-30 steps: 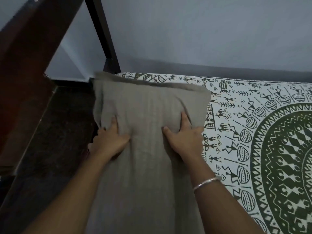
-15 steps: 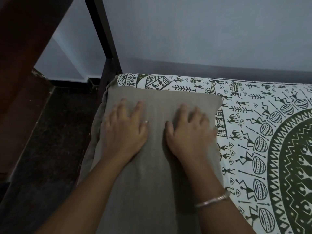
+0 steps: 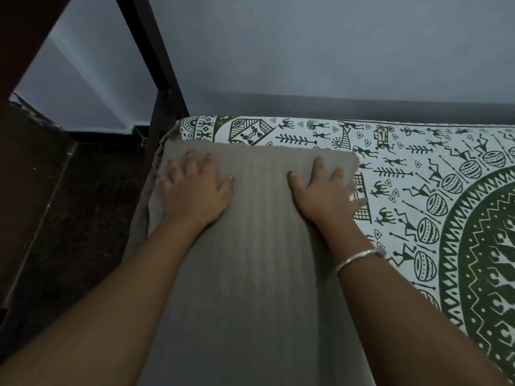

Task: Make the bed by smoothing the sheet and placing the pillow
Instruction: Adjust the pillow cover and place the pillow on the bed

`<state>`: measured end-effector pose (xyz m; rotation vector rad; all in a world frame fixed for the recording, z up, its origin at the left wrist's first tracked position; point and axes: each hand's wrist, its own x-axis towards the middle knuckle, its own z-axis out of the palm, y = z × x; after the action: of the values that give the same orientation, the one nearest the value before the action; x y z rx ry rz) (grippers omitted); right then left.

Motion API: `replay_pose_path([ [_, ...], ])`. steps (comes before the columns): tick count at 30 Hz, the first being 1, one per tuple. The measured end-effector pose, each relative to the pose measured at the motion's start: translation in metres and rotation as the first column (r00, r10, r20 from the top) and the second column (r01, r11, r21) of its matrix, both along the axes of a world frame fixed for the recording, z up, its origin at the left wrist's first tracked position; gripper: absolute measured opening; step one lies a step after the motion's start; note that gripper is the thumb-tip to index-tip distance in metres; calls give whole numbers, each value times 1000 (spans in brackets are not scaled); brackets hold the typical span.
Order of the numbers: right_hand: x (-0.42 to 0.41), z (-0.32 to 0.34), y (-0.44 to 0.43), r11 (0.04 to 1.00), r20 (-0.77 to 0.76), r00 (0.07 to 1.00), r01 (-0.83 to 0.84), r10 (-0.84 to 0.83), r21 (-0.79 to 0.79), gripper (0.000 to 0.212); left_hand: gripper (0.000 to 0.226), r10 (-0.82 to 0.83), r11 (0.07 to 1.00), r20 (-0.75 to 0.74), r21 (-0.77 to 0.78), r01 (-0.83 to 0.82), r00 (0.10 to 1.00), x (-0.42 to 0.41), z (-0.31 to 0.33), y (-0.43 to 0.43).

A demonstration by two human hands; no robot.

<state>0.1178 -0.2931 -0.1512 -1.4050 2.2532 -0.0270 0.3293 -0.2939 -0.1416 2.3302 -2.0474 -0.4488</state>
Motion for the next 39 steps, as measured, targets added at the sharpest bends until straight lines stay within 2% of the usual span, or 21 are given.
replay_pose_path([
  [2, 27, 9, 21, 962, -145, 967, -232, 211, -143, 68, 64, -217, 968, 6, -131, 216, 976, -23, 6, 22],
  [4, 57, 3, 64, 841, -228, 887, -456, 402, -291, 58, 65, -381, 911, 57, -149, 385, 923, -30, -1, 58],
  [5, 65, -2, 86, 796, -244, 859, -509, 449, -328, 58, 62, -408, 900, 78, -131, 415, 910, -25, -8, 75],
  [8, 50, -13, 118, 834, -203, 874, -483, 442, -265, 63, 61, -384, 914, 96, -100, 392, 919, 2, -24, 105],
  [11, 21, -9, 114, 966, -61, 975, -218, 211, -141, 75, 69, -246, 961, 45, -118, 250, 968, 15, -22, 105],
  [13, 19, 0, 110, 993, 10, 998, -55, 57, -108, 80, 75, -165, 980, 32, -103, 167, 986, 9, -12, 101],
  [15, 39, 6, 121, 978, -77, 989, -139, 129, -153, 77, 76, -205, 972, 39, -108, 208, 978, -4, 0, 109],
  [17, 61, 3, 147, 895, -127, 929, -369, 347, -250, 67, 68, -361, 922, 34, -136, 362, 932, -13, 2, 134],
  [19, 67, -2, 177, 820, -150, 858, -514, 491, -251, 62, 63, -454, 883, 66, -100, 459, 888, -9, -7, 166],
  [20, 61, -4, 189, 815, -180, 847, -531, 501, -232, 61, 63, -449, 887, 85, -71, 455, 889, -2, -11, 180],
  [22, 36, -4, 203, 905, -152, 914, -397, 375, -155, 68, 67, -352, 934, 94, -29, 356, 931, 12, -13, 199],
  [24, 12, 3, 215, 996, -3, 996, -84, 84, -43, 78, 73, -201, 979, 71, -4, 202, 977, 18, -4, 211],
  [25, 9, 8, 222, 1000, 16, 1000, -7, 7, -8, 82, 76, -172, 985, 80, -3, 173, 982, 16, 2, 218],
  [26, 16, 13, 230, 998, -23, 998, -57, 57, -17, 84, 78, -209, 978, 85, 1, 210, 974, 13, 8, 226],
  [27, 27, 16, 240, 979, -84, 980, -185, 178, -82, 83, 77, -303, 953, 88, 10, 303, 949, 9, 12, 235],
  [29, 54, 15, 259, 864, -123, 880, -474, 459, -172, 75, 73, -471, 882, 109, 26, 471, 875, 5, 9, 252],
  [31, 63, 9, 271, 796, -142, 815, -579, 561, -178, 70, 72, -465, 885, 108, 26, 465, 879, 8, 5, 268],
  [33, 49, 1, 272, 845, -148, 864, -502, 481, -186, 71, 76, -324, 946, 92, 11, 325, 942, 15, 0, 280],
  [35, 28, 2, 274, 953, -41, 958, -287, 284, -98, 76, 78, -190, 982, 80, -2, 191, 979, 15, 1, 291],
  [37, 26, 10, 284, 987, -16, 989, -150, 150, -53, 80, 77, -254, 967, 85, -6, 255, 964, 5, 10, 309],
  [39, 43, 11, 306, 931, -101, 949, -313, 299, -185, 80, 73, -387, 922, 111, 13, 388, 915, 0, 11, 325],
])
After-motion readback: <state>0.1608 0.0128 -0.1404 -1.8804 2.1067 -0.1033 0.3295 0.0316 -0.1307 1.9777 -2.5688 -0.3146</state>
